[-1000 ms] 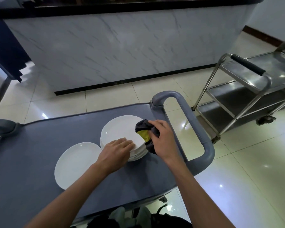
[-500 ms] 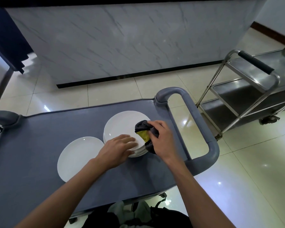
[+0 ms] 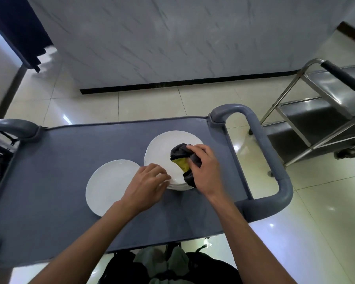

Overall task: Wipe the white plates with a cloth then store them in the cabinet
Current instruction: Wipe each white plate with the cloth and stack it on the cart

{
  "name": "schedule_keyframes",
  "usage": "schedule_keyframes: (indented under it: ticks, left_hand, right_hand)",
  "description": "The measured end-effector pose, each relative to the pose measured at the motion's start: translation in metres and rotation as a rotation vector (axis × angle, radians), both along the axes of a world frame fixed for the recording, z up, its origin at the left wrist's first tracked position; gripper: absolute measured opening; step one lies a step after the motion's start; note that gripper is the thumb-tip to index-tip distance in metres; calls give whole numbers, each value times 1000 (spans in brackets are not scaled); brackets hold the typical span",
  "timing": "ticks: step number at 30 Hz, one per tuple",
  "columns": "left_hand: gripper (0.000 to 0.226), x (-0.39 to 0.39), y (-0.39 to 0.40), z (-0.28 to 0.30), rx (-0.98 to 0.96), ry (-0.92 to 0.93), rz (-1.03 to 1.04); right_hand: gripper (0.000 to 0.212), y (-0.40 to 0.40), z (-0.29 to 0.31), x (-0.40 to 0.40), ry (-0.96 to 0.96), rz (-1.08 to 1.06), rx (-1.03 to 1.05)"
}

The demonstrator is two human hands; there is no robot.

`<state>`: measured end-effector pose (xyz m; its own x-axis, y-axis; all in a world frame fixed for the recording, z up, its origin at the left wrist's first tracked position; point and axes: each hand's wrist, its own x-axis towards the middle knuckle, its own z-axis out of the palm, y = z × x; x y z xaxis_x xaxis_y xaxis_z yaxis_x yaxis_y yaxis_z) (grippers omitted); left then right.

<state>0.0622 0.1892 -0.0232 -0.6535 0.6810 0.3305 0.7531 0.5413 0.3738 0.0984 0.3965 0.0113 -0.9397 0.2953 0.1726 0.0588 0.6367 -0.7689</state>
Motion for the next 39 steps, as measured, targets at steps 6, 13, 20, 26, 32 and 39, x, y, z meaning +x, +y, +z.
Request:
schedule_keyframes:
  ticks: [6, 13, 20, 26, 32, 39]
  left_hand:
    - [15, -1, -51, -8, 55, 10, 199]
    - [23, -11, -131, -31, 133, -200, 619]
    - [24, -21, -207, -61, 193, -670, 880]
    - [32, -32, -221, -78, 218, -942, 861]
    - [24, -42, -215, -74, 313, -1123, 802]
    - [29, -52, -209, -71, 385, -1254, 816]
  right_hand:
    - [37, -42, 14, -15, 16, 89, 102]
    - [41, -124, 17, -34, -22, 276, 119]
    - [42, -203, 0, -46, -108, 398, 71]
    - [41, -246, -27, -59, -135, 346, -5]
    - [41, -246, -62, -58, -276, 261, 57]
    - [57, -250, -83, -47, -557, 267, 482]
